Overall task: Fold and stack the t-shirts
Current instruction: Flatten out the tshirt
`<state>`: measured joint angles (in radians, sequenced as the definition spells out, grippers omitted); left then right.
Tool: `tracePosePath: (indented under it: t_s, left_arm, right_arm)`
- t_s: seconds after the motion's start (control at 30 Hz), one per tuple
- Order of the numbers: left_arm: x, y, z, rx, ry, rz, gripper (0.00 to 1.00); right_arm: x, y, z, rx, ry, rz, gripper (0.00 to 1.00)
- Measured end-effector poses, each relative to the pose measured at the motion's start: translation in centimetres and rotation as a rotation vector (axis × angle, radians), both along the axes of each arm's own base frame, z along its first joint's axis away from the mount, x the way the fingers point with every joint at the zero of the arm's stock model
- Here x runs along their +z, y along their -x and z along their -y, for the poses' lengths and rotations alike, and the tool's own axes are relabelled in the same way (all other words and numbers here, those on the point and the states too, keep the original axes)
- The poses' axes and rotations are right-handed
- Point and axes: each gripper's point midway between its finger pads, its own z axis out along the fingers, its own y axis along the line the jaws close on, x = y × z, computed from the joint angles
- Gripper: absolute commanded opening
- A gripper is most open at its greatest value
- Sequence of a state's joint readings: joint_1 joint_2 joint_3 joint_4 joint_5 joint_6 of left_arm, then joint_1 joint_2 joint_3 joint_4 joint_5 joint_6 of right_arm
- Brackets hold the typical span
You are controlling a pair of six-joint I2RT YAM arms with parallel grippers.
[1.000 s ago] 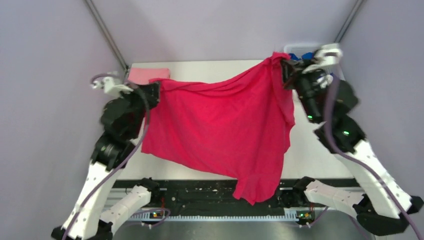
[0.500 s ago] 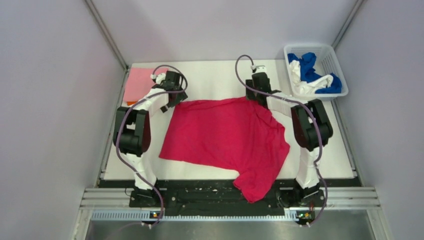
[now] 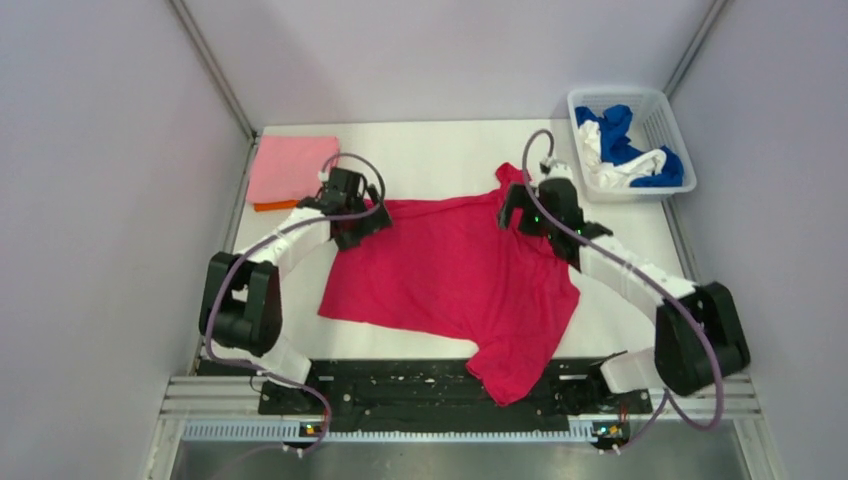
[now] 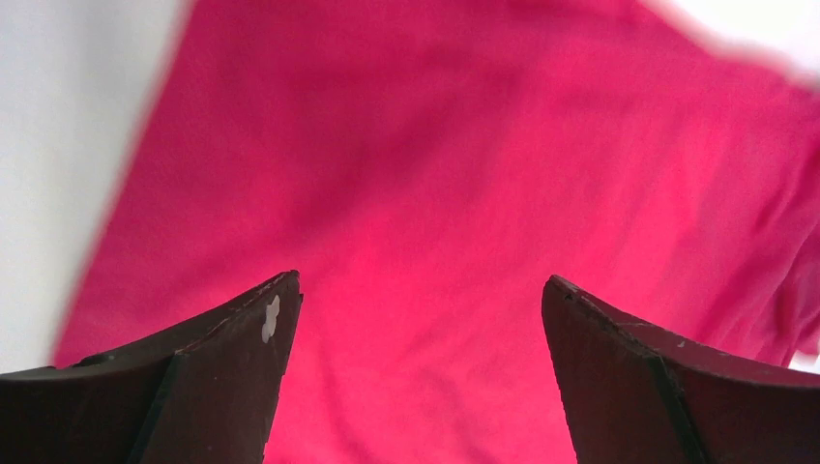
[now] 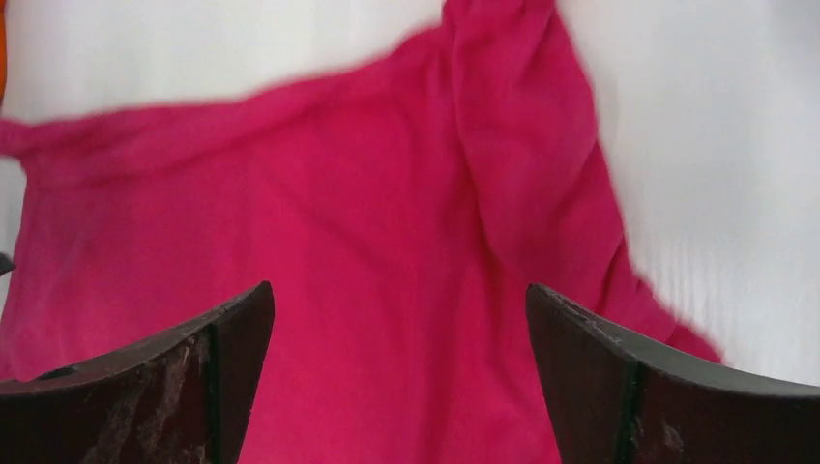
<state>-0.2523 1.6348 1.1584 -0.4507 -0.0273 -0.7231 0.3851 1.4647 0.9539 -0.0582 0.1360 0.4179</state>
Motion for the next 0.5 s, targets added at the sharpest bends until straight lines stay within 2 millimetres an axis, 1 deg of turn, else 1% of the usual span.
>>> tracePosePath:
  t_s: [0.07,0.17,0.2,0.27,0.3,0.33,0.37,0.47,0.5]
  left_arm:
    - [-1.6,2.9,1.4,-0.058,0.023,-0.049,0.99]
    - [-3.6,7.0,3.7,-0.151,0.058,-0.113,0.99]
    - [-4.0,7.8,4.3,-0.173,0.068,-0.124,0.99]
    - [-5.0,9.3,5.0,-0.205,0.089,-0.150,0.99]
    - [-5.5,9.7,5.1,-0.209,0.094,-0.161,0.99]
    - [-5.8,9.9,5.1,-0.209,0.098,-0.171,0.99]
    - [-6.0,10.0,5.0,-0.205,0.099,-0.178,0.99]
    - [-6.0,9.5,5.3,-0.199,0.108,-0.172,0.99]
    - [-6.0,9.2,5.4,-0.197,0.109,-0.172,0.99]
  right_arm:
    - [-1.5,3.8,-0.3,0.020,-0.060,-0.044,0.99]
    - [-5.7,9.5,-1.4,0.079,-0.088,-0.180,0.99]
    - [-7.2,11.4,-1.7,0.101,-0.083,-0.238,0.99]
    - [-9.3,14.1,-1.8,0.122,-0.074,-0.326,0.99]
    - [-10.2,15.0,-1.7,0.121,-0.072,-0.357,0.99]
    - [-10.7,15.5,-1.4,0.112,-0.070,-0.375,0.99]
    - [-10.6,15.5,-1.4,0.101,-0.081,-0.368,0.99]
    - [-10.9,14.9,-1.0,0.057,-0.072,-0.364,0.99]
    - [-10.8,14.3,-0.8,0.041,-0.065,-0.356,0.99]
